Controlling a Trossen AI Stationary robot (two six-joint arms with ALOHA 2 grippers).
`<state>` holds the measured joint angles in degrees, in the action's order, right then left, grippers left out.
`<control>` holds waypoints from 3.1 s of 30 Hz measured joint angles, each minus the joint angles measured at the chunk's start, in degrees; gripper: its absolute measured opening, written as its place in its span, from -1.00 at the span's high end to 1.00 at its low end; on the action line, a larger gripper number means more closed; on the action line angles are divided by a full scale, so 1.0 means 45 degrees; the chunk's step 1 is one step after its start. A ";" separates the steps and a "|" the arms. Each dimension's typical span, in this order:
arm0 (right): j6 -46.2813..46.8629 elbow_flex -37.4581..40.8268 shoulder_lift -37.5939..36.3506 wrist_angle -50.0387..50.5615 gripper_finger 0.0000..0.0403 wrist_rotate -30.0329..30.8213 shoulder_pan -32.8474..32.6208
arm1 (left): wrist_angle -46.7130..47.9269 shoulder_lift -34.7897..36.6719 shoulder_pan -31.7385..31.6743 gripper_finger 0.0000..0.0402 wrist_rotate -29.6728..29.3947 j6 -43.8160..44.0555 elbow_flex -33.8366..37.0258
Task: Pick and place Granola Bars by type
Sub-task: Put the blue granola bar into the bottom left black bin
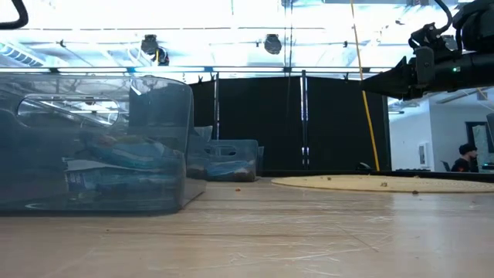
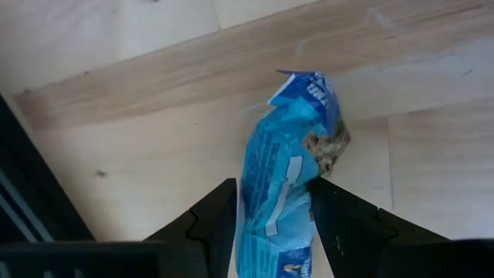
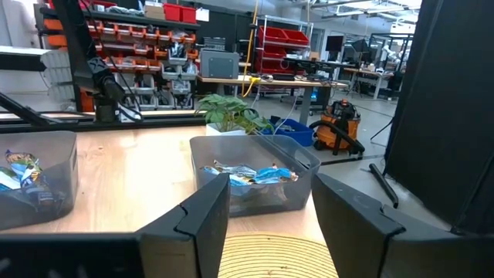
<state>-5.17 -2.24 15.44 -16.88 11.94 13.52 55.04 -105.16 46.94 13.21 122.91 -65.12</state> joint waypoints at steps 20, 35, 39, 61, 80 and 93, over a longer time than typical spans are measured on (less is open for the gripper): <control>0.0001 -0.0005 0.0000 0.0000 0.12 -0.0002 -0.0005 | -0.0344 -0.0045 0.0015 0.66 -0.1962 -0.0296 -0.0005; -0.0004 0.0000 0.0000 0.0000 0.12 -0.0005 0.0000 | 0.1965 0.2009 -0.0236 0.93 -0.6749 -0.3465 0.0005; 0.0001 -0.0002 0.0000 -0.0001 0.11 0.0000 -0.0003 | 0.2779 0.3334 -0.0405 0.93 -0.9955 -0.4661 0.0005; 0.0001 -0.0004 0.0000 0.0000 0.12 -0.0004 -0.0005 | -0.5137 0.3589 -0.4749 0.94 -1.0010 -1.7383 0.0010; -0.0001 -0.0002 -0.0005 0.0000 0.11 0.0000 -0.0003 | -0.5202 0.2762 -0.4714 0.94 -0.7820 -1.5837 0.0005; 0.0001 -0.0004 0.0000 0.0000 0.11 0.0000 -0.0004 | -0.4533 0.2762 -0.4401 0.94 -0.6250 -1.4572 0.0005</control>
<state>-5.17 -2.26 15.44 -16.88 11.94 13.50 34.65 -92.73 27.14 -14.91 57.34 -65.10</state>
